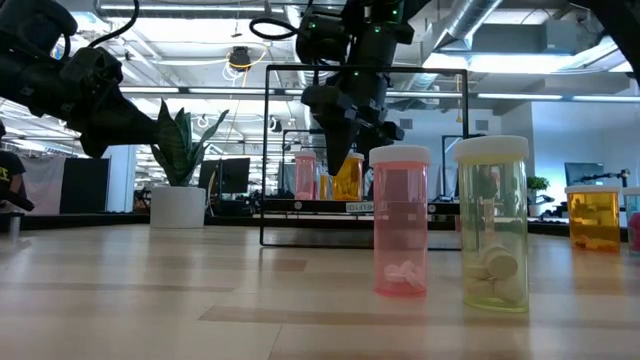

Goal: Pick and place medicine bottles onto shelf by color
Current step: Put the bottom large orange pill bottle on the shelf aligned with the other large orange pill bottle

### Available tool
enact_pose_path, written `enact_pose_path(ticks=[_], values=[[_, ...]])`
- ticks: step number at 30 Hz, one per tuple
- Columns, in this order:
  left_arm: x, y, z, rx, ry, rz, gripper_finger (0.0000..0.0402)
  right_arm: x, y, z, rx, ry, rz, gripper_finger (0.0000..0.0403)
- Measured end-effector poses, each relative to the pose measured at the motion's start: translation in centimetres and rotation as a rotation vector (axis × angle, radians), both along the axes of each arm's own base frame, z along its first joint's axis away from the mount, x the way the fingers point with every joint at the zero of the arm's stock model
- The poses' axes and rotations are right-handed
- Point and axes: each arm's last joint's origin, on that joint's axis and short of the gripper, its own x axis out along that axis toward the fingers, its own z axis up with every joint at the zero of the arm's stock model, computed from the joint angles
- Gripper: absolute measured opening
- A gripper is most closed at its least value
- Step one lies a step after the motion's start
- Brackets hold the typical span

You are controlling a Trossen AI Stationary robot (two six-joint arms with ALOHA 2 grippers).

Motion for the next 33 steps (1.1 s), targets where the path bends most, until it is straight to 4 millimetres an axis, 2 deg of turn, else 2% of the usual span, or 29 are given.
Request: enact_pose_path(ticks=[8, 18, 24, 33], values=[[0.0, 0.0, 0.0, 0.0, 0.0, 0.0, 0.0128, 0.0, -0.3, 0.0, -0.004, -0.001, -0.036, 0.0267], [0.0, 0.0, 0.0, 0.0, 0.0, 0.0, 0.0128, 0.0, -0.3, 0.0, -0.004, -0.002, -0.036, 0.0225], [0.0, 0.0, 0.0, 0.0, 0.0, 0.0, 0.0128, 0.0, -0.4, 0.0, -0.004, -0.002, -0.038, 0.0221], [0.0, 0.0, 0.0, 0.0, 0.0, 0.0, 0.0128, -0.4, -2.4, 0.0, -0.004, -0.001, -0.089, 0.0221]])
